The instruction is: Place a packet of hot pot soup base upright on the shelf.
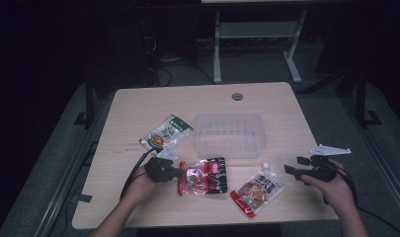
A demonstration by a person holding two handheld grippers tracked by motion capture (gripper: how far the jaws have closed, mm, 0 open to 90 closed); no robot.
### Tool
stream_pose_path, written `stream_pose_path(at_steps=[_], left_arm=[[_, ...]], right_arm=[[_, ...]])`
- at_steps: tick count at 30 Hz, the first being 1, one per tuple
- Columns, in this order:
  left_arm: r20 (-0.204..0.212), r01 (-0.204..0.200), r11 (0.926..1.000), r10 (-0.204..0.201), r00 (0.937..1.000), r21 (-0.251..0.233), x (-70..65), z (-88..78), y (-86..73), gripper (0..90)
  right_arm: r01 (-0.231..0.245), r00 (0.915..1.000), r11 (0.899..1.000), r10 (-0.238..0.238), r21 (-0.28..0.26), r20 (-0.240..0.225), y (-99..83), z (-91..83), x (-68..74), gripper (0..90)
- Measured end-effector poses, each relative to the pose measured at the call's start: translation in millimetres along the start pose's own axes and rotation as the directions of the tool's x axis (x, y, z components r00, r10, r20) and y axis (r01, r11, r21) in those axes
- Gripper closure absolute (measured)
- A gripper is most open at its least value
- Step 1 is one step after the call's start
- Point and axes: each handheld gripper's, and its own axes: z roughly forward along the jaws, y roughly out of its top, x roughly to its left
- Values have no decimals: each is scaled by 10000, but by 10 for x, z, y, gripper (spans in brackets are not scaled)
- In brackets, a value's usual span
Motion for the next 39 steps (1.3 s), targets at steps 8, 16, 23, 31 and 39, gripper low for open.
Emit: stream_pose_path(at_steps=[8,16,23,31,39], left_arm=[[38,46,10000,-46,10000,21,18,18,-29,896],[44,-25,10000,25,10000,80,21,16,-27,897],[-1,-54,9999,54,10000,98,21,16,-24,896],[-23,24,10000,-23,10000,84,19,15,-27,896],[-32,100,9999,-100,9999,9,15,19,-29,896]], right_arm=[[-41,9984,10000,41,3,-570,84,-51,112,334],[242,9908,9992,-196,331,-1336,160,-29,315,378],[537,9786,9967,-403,616,-2020,220,49,539,408],[1113,9633,9913,-904,696,-2528,353,133,732,407],[1300,9445,9890,-1018,709,-3125,494,222,925,438]])
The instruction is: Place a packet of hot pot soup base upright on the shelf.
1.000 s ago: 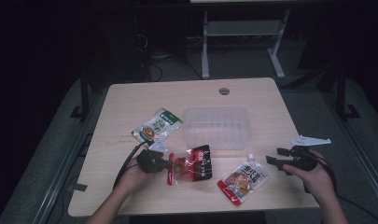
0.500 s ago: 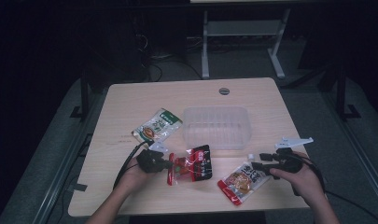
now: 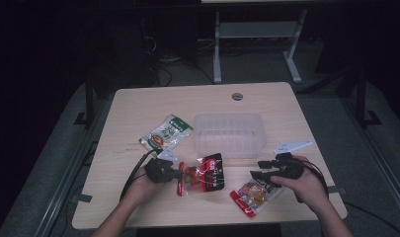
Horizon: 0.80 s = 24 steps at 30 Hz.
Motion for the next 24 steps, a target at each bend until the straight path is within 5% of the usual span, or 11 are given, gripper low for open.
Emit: stream_pose_path(at_steps=[19,24], left_arm=[[37,130,9999,-129,9999,-35,-6,3,-1,896],[43,137,9999,-137,9999,-12,-5,1,0,896]], right_arm=[[-92,9862,10000,87,-27,-1653,379,356,190,493],[-178,9846,9997,209,189,-1736,433,454,214,491]])
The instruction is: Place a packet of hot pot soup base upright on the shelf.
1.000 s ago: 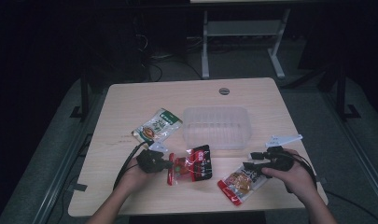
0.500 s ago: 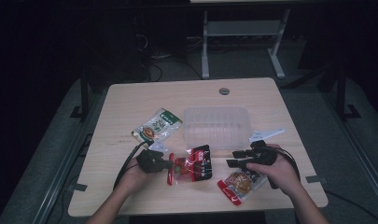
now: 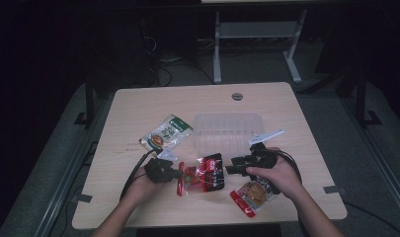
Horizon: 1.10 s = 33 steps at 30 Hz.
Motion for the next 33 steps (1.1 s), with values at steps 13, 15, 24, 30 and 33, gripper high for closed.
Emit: stream_pose_path(at_steps=[13,15,24,30,33], left_arm=[[109,-9,10000,9,9999,38,23,-8,-5,896],[107,11,10000,-11,9999,19,22,-7,-6,896],[97,-26,10000,26,9999,24,23,-8,-10,897],[126,91,9999,-90,9999,-79,25,-3,-15,897],[105,91,9999,-90,9999,-73,22,-3,-14,897]], right_arm=[[-338,9981,9970,372,693,-493,5,326,-69,479],[-375,9975,9963,419,777,-561,11,370,-68,480],[-303,9952,9940,398,1049,-893,56,597,-39,518],[-442,9917,9934,565,1058,-1158,77,696,-59,594],[-353,9915,9934,485,1094,-1203,93,718,-48,628]])
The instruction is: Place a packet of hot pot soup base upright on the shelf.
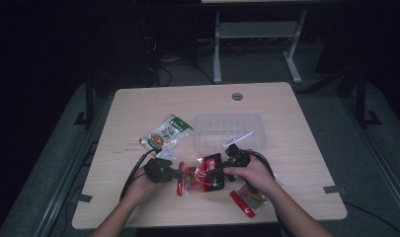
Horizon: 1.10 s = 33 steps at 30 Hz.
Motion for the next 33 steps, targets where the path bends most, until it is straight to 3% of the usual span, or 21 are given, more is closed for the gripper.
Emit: stream_pose_path(at_steps=[6,9,15,18,24,27,33], left_arm=[[27,36,10000,-36,10000,-15,3,1,-2,897],[-45,-11,10000,11,10000,1,-1,0,1,897],[36,-14,10000,13,10000,31,11,-3,-2,897],[101,151,9999,-151,9998,-46,15,-1,-8,897],[200,54,10000,-54,9998,-18,33,-7,-13,896],[529,353,9994,-350,9980,-58,53,-21,-29,865],[607,689,9958,-652,9960,-608,85,-132,-62,808]], right_arm=[[90,9999,9998,-88,158,-108,-4,24,2,698],[154,9994,9995,-145,275,-321,-1,44,-12,789],[247,9988,9989,-229,410,-434,4,66,-22,888],[252,9981,9988,-228,409,-577,9,68,-16,898],[130,9975,9992,-104,371,-693,19,53,5,900],[105,9957,9993,-71,357,-922,20,44,14,900],[458,9930,9989,-450,49,-1088,50,-59,76,900]])
